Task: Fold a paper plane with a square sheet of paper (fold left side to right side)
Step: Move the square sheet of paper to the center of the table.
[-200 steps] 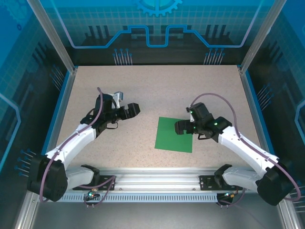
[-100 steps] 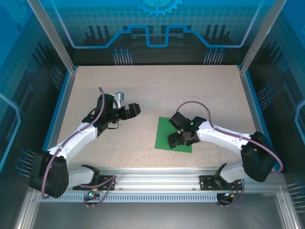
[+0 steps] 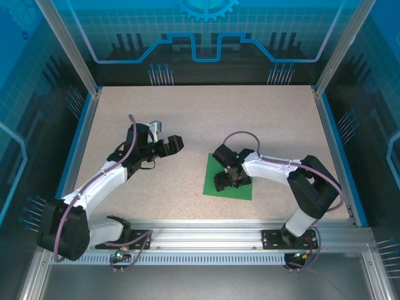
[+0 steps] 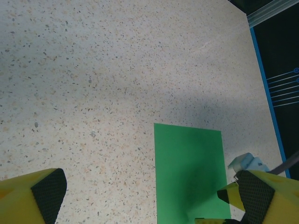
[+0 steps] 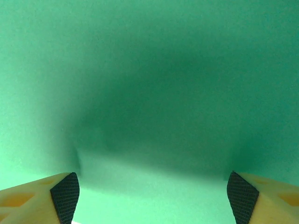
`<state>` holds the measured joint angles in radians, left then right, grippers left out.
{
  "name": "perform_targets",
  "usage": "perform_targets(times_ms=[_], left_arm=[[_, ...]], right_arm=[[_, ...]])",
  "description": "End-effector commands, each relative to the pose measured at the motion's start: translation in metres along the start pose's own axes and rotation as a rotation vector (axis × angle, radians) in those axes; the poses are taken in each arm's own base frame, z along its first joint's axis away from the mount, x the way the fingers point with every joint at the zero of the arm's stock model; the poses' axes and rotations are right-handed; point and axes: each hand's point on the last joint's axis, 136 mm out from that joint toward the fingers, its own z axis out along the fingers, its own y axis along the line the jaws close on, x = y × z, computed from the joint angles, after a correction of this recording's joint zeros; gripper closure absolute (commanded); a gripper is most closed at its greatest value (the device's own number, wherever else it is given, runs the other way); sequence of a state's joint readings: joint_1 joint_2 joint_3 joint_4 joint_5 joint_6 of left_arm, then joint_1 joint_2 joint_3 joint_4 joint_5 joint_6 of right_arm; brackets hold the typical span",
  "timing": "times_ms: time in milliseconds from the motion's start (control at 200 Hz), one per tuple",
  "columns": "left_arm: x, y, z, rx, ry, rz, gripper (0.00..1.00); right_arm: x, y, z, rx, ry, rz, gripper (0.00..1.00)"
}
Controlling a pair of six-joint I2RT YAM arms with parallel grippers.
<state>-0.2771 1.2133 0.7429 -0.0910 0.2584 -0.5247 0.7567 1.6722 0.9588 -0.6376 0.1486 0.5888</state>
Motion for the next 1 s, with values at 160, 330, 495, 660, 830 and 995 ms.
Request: perform_targets(times_ms=[160, 330, 495, 660, 830, 995], left_arm=[[0.002, 0.004, -0.007, -0.033, -0.006, 0.018, 0.01], [0.003, 0.006, -0.007, -0.044, -0.008, 0.018, 0.01], [0.001, 0.007, -0.010, -0.054, -0.014, 0.014, 0.01], [0.002, 0.008, -0.009, -0.059, -0.010, -0.002, 0.01], [0.006, 0.010, -0.006, -0.069, 0.015, -0.045, 0.01], [0.013, 0.011, 0.002, -0.077, 0.091, -0.086, 0.01]], right_arm=[[-0.016, 0.009, 0.009, -0.017, 0.004, 0.007, 0.15], [-0.032, 0.020, 0.013, -0.033, -0.014, 0.030, 0.15], [-0.056, 0.036, 0.017, -0.067, -0.035, 0.049, 0.15], [-0.082, 0.053, 0.025, -0.086, -0.043, 0.035, 0.15], [-0.099, 0.063, 0.016, -0.113, -0.082, -0.011, 0.15], [-0.113, 0.059, -0.018, -0.149, -0.174, -0.034, 0.14]])
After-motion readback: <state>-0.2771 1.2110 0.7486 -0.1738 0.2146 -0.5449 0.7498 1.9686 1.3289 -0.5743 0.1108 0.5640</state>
